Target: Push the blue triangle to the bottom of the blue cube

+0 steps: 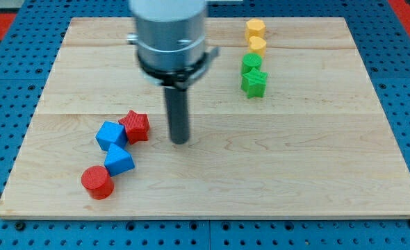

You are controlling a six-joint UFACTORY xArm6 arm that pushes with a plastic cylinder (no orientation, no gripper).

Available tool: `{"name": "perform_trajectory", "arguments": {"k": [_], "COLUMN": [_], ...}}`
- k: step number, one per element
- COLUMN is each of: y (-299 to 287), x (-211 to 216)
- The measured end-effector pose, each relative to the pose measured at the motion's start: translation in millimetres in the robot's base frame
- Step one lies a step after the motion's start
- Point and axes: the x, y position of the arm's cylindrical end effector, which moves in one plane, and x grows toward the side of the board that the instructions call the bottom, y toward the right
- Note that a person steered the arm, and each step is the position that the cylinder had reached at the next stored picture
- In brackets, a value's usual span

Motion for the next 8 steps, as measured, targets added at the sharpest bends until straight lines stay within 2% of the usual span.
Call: {"name": "perform_trajectory", "arguments": {"k": [1,2,3,4,5,6,7,8], "y": [-30,-73,-80,-80,-31,15,13,-37], "x": [-2,-24,-36,-63,-67,-5,51,53]}}
